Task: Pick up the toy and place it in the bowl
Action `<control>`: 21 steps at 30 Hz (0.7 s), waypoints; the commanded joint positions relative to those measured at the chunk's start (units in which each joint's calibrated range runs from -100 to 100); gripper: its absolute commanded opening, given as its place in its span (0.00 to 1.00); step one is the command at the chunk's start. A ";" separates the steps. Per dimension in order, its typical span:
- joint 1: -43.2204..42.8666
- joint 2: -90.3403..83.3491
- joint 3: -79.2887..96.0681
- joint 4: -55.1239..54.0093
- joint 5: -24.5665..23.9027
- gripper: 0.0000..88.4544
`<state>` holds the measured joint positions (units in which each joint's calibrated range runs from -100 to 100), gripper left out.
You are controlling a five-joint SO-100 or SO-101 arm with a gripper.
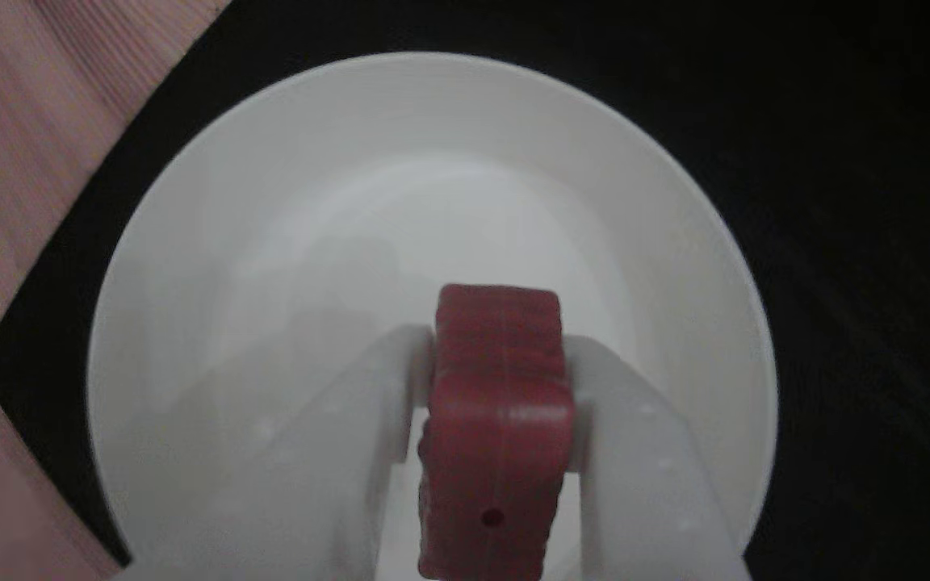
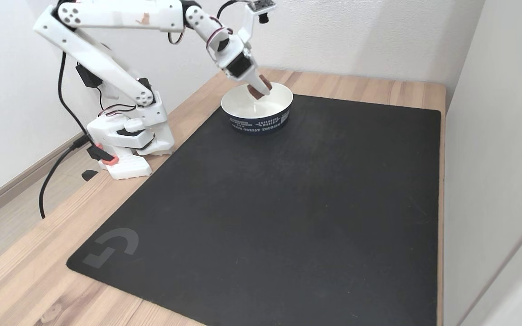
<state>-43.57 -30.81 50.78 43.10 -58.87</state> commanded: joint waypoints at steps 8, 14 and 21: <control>-0.39 -5.17 5.78 -1.78 -0.32 0.06; -1.39 -5.17 6.50 -1.69 -0.32 0.23; -1.14 -5.25 6.59 -1.78 -0.32 0.19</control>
<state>-44.49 -34.55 57.49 42.34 -58.97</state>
